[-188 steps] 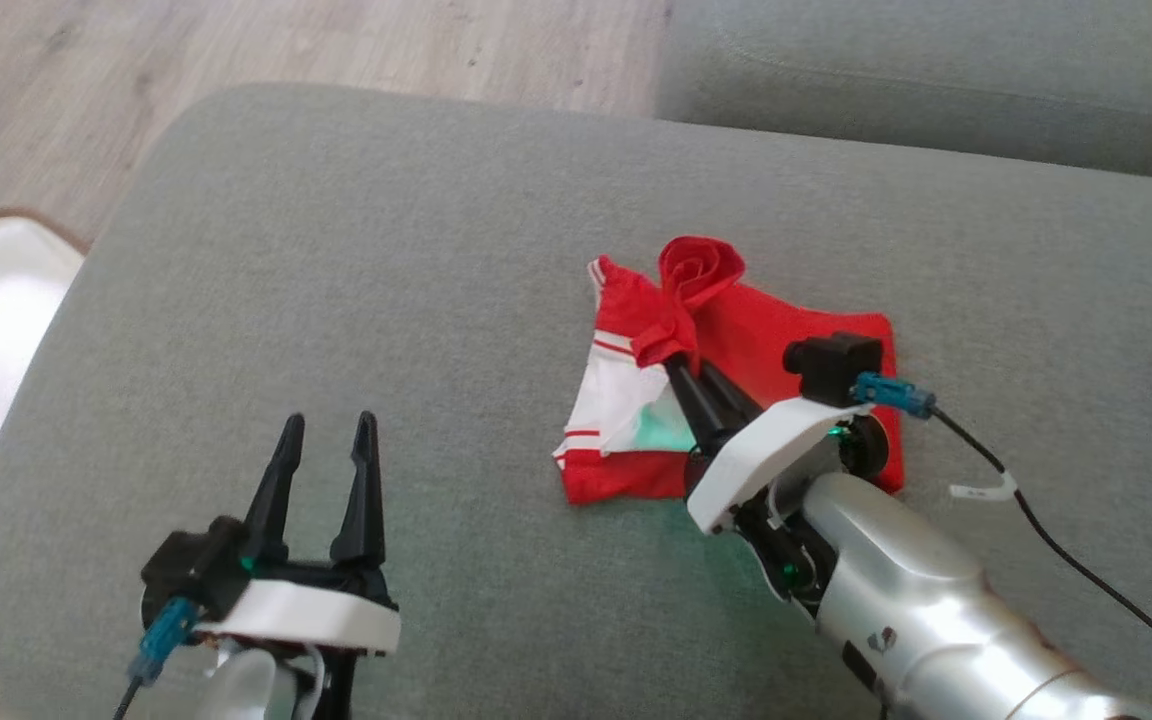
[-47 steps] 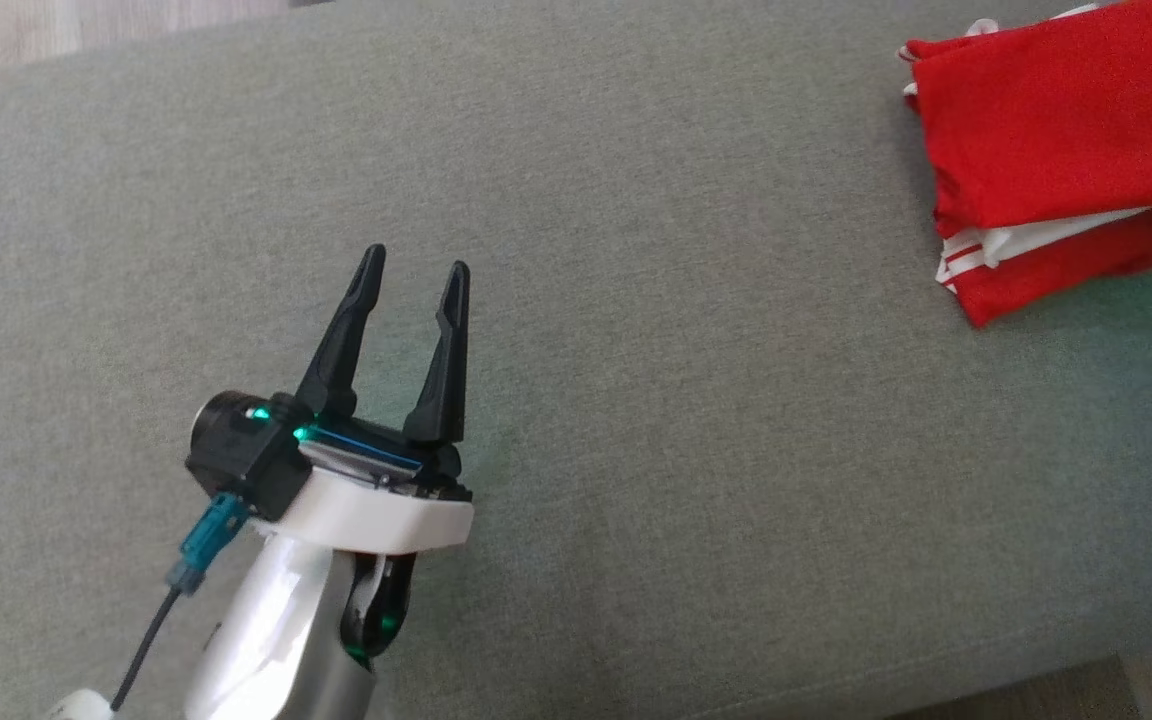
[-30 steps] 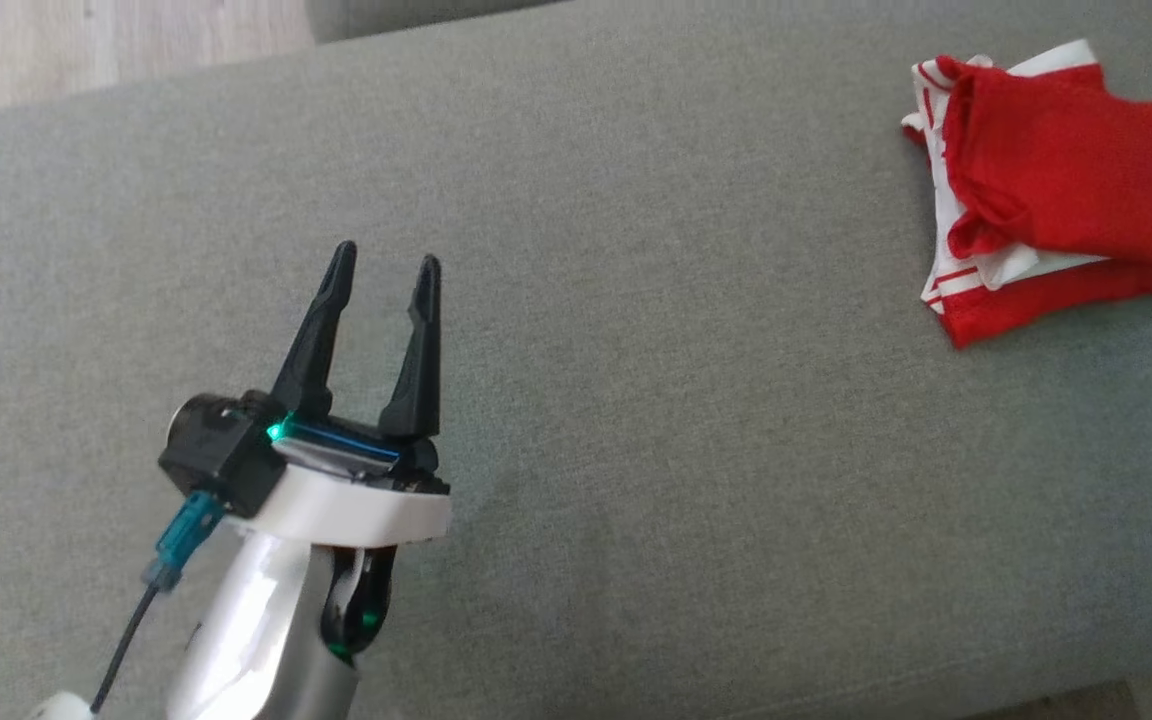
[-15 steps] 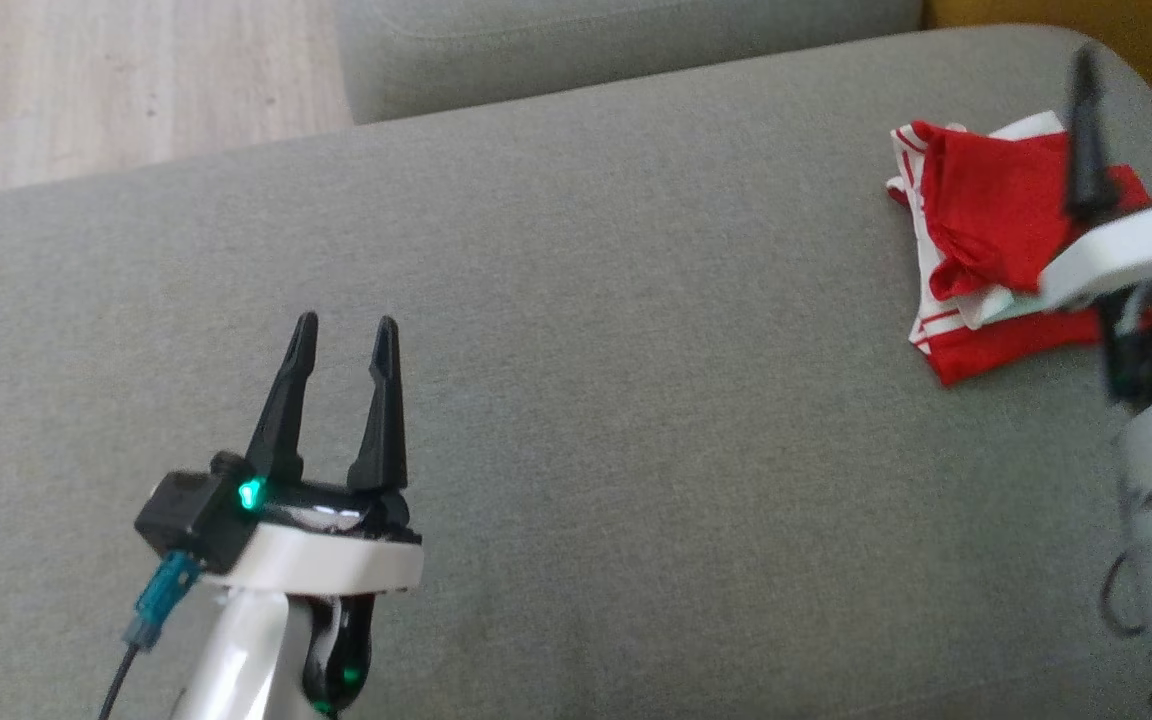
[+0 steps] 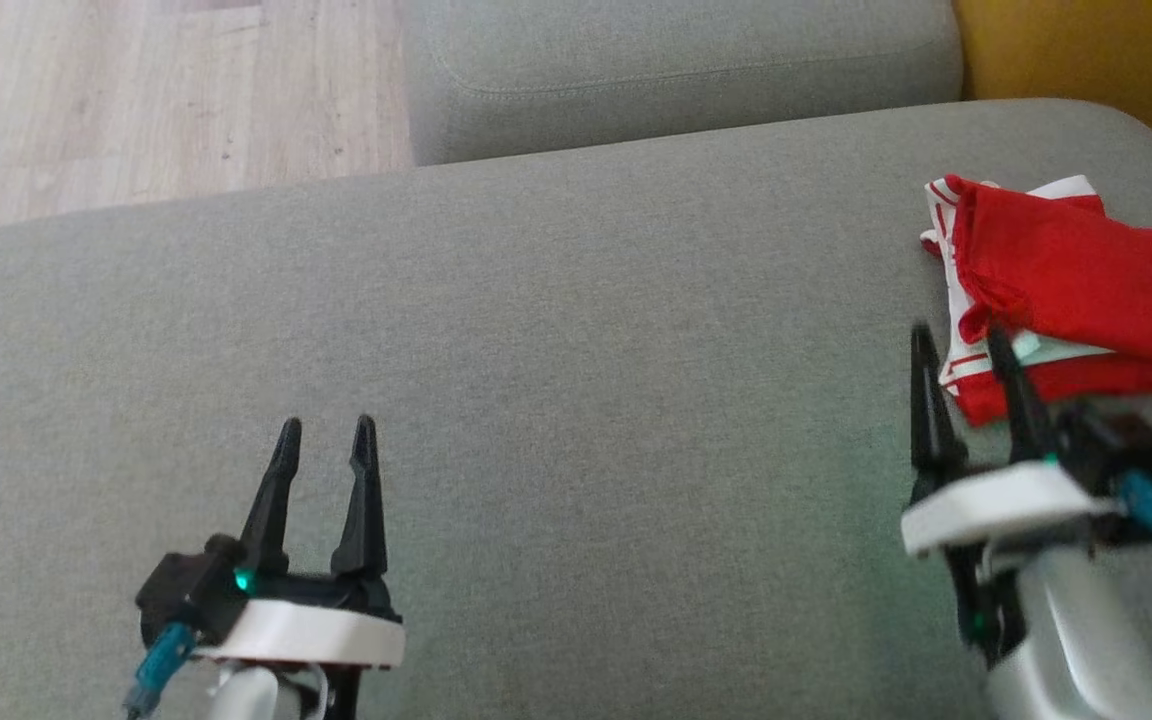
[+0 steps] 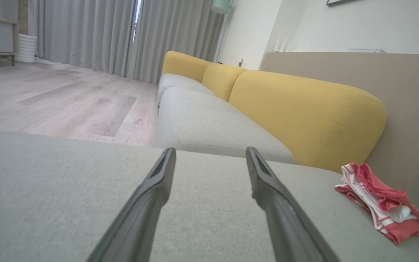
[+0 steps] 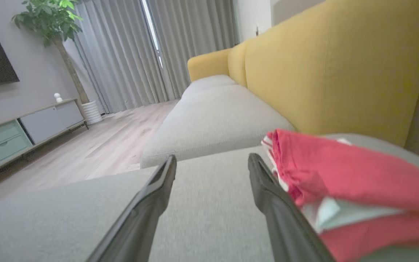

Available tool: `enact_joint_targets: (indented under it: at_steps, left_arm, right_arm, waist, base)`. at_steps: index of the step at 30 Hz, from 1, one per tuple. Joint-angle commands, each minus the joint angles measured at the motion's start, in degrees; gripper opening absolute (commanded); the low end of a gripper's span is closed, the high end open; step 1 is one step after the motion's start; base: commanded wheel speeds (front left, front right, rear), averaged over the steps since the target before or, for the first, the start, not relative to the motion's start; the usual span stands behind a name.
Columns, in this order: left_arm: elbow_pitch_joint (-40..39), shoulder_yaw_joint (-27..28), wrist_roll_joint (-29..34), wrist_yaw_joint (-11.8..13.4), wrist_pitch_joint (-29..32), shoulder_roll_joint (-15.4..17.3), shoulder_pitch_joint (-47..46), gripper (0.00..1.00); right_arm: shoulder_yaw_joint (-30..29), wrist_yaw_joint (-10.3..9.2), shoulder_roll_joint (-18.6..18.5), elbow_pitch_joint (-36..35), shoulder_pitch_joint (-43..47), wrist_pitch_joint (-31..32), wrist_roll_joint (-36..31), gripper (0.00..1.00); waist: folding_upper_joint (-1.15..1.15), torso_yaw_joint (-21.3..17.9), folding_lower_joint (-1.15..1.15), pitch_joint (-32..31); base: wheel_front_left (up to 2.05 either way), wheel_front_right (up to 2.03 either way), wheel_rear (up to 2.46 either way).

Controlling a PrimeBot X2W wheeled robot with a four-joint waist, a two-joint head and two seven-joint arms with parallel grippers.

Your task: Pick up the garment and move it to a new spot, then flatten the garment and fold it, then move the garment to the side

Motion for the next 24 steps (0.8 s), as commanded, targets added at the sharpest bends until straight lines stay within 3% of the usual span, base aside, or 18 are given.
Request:
enact_joint_targets:
  at_steps: [1,7,24]
  left_arm:
    - [-0.96,2.48,-0.50,0.09,-0.29,0.02,-1.10,1.00]
    - [-1.57,2.96,-2.06,0.09,-0.29,-0.07,0.06,1.00]
    - [-2.60,5.23,-2.52,0.09,-0.29,-0.12,0.70,1.00]
  right_arm:
    - [1.96,0.21,0.39,-2.11,0.53,-1.19,2.62,1.00]
    - [4.11,0.21,0.44,-4.00,5.39,-1.76,8.15,1.00]
    - [3.24,0.21,0.45,-6.46,6.21,-1.78,6.44,1.00]
  waist:
    - [0.00,0.28,0.01,-0.24]
    - [0.00,0.39,0.01,-0.36]
    - [0.00,0.24,0.01,-0.47]
  base:
    - [0.00,0.00,0.00]
    - [0.00,0.00,0.00]
    - [0.00,0.00,0.00]
